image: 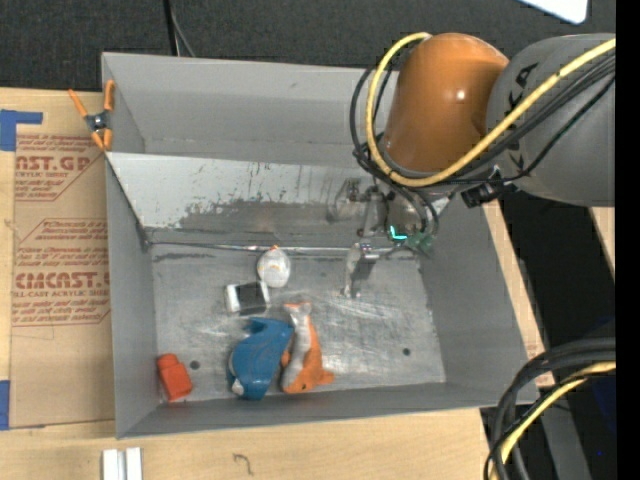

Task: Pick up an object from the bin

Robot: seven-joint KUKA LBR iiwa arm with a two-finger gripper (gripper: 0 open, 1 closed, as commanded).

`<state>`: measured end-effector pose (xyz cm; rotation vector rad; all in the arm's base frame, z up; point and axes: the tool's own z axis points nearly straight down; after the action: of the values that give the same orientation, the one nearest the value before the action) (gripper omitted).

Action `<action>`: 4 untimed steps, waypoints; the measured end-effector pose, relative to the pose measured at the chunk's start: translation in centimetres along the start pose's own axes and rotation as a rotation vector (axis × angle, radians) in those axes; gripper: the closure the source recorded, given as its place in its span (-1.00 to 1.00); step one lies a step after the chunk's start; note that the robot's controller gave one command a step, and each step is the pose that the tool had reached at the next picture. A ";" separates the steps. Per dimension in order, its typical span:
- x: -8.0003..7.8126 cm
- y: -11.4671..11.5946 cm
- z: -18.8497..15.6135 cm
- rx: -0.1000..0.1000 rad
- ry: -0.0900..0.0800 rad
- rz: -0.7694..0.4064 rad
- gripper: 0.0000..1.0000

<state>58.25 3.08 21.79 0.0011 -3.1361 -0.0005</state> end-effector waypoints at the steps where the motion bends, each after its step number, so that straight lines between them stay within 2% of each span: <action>1: -0.2 0.0 -0.4 0.000 -0.007 0.000 -1.00; 2: 1.3 0.3 4.5 -0.001 -0.014 -0.007 -1.00; 3: 4.2 -0.6 10.7 0.000 -0.010 -0.034 -1.00; 4: 5.4 0.0 13.3 -0.001 -0.005 0.055 1.00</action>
Offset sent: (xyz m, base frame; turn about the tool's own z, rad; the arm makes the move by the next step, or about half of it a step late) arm -0.0323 0.0060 -0.1028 -0.0137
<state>52.73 3.12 8.56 -0.0847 -3.1403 -0.0014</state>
